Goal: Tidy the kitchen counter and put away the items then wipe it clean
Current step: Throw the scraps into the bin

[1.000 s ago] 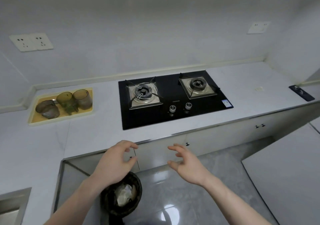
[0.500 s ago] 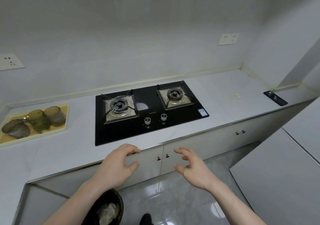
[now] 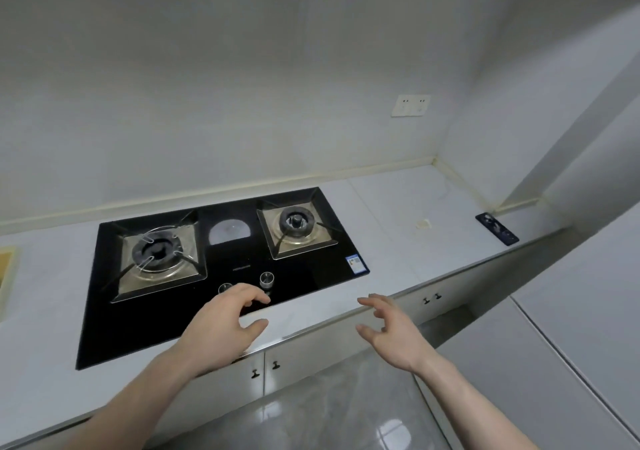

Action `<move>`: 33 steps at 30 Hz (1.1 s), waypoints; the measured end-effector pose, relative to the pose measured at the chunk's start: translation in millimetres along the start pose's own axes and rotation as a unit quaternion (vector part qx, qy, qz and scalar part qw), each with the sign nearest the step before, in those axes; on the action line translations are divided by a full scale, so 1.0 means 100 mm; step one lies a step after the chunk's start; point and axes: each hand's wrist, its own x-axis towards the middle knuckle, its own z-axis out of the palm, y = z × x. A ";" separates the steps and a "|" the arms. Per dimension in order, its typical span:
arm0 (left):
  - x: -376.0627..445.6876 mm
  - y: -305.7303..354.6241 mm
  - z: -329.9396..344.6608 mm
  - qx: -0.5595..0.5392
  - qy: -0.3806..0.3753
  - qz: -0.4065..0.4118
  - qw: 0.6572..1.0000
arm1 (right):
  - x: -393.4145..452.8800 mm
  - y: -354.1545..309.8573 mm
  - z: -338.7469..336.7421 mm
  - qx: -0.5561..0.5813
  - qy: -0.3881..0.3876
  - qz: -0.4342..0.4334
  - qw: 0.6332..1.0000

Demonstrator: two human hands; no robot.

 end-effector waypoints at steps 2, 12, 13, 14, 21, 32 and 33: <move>0.20 0.04 0.01 0.006 -0.007 0.002 1.000 | 0.18 0.10 -0.19 -0.006 0.012 0.011 1.000; 1.08 0.37 0.50 -0.015 0.024 -0.064 0.998 | 1.54 0.99 -1.16 -0.061 -0.012 0.043 0.997; 1.16 0.42 0.58 -0.016 0.037 -0.073 0.996 | 1.69 1.10 -1.25 -0.075 -0.028 0.045 0.996; 1.23 0.49 0.69 -0.019 0.055 -0.086 0.995 | 1.87 1.21 -1.36 -0.091 -0.047 0.042 0.994; 1.44 1.04 1.41 -0.055 0.102 -0.153 0.981 | 2.86 1.89 -1.94 -0.210 -0.135 0.050 0.967; 1.35 1.53 1.97 -0.060 0.151 -0.242 0.957 | 3.75 2.52 -2.24 -0.236 -0.174 0.101 0.950; 1.36 1.58 2.01 -0.060 0.153 -0.248 0.955 | 3.80 2.57 -2.27 -0.244 -0.176 0.104 0.948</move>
